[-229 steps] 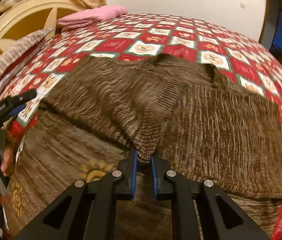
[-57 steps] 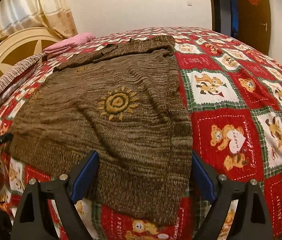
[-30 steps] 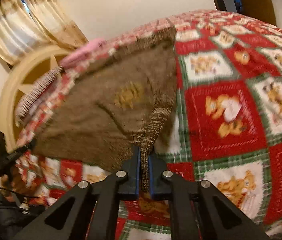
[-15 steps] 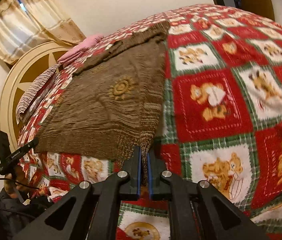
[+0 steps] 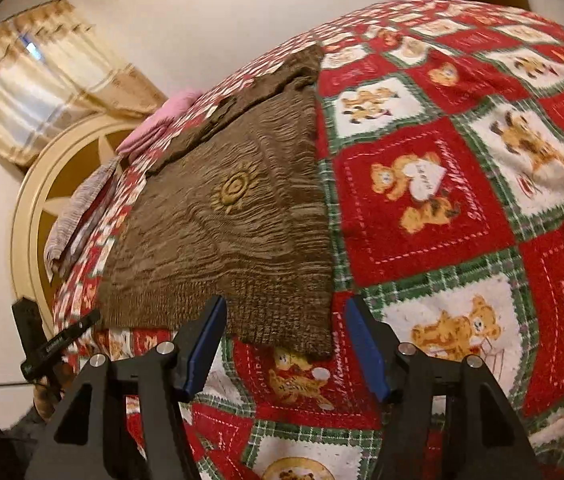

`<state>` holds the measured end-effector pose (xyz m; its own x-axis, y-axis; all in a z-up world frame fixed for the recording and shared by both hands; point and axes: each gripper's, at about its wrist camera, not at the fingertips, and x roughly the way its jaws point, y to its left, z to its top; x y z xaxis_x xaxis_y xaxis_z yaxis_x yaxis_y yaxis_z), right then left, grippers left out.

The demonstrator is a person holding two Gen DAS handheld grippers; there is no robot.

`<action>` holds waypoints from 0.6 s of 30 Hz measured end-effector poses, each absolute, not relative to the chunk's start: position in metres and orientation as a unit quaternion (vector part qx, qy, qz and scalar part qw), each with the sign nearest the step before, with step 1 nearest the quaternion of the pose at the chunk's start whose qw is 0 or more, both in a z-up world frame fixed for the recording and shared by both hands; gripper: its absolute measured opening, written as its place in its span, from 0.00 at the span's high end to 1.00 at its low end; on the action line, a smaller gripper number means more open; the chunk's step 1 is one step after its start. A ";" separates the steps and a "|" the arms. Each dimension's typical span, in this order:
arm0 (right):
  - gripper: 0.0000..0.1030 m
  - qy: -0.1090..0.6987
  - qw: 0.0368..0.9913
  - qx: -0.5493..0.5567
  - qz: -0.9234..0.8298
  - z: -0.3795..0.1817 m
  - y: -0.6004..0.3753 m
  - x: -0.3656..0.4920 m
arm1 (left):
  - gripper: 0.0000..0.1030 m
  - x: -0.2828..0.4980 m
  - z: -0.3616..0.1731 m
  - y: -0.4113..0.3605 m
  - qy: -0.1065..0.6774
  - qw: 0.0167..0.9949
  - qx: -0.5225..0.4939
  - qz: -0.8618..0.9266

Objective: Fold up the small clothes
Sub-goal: 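Lift the hem with both tools and fold it toward the collar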

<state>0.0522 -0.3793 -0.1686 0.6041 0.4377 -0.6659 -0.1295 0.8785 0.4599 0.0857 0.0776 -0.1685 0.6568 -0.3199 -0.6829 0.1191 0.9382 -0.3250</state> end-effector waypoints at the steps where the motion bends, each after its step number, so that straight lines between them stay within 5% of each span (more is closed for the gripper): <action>1: 0.39 0.416 0.878 0.178 0.160 -0.169 -0.377 0.053 | 0.56 0.086 -0.169 0.077 0.397 0.901 -0.127 -0.123; 3: 0.44 0.418 0.880 0.166 0.153 -0.173 -0.375 0.054 | 0.56 0.087 -0.170 0.078 0.401 0.899 -0.129 -0.123; 6: 0.78 0.424 0.881 0.154 0.142 -0.178 -0.374 0.055 | 0.60 0.089 -0.170 0.078 0.403 0.897 -0.131 -0.125; 7: 0.97 0.425 0.880 0.154 0.143 -0.179 -0.375 0.054 | 0.95 0.088 -0.169 0.078 0.402 0.897 -0.128 -0.130; 18: 0.97 0.330 0.889 0.215 0.234 -0.102 -0.399 0.025 | 0.97 0.082 -0.120 0.104 0.336 0.904 -0.178 -0.196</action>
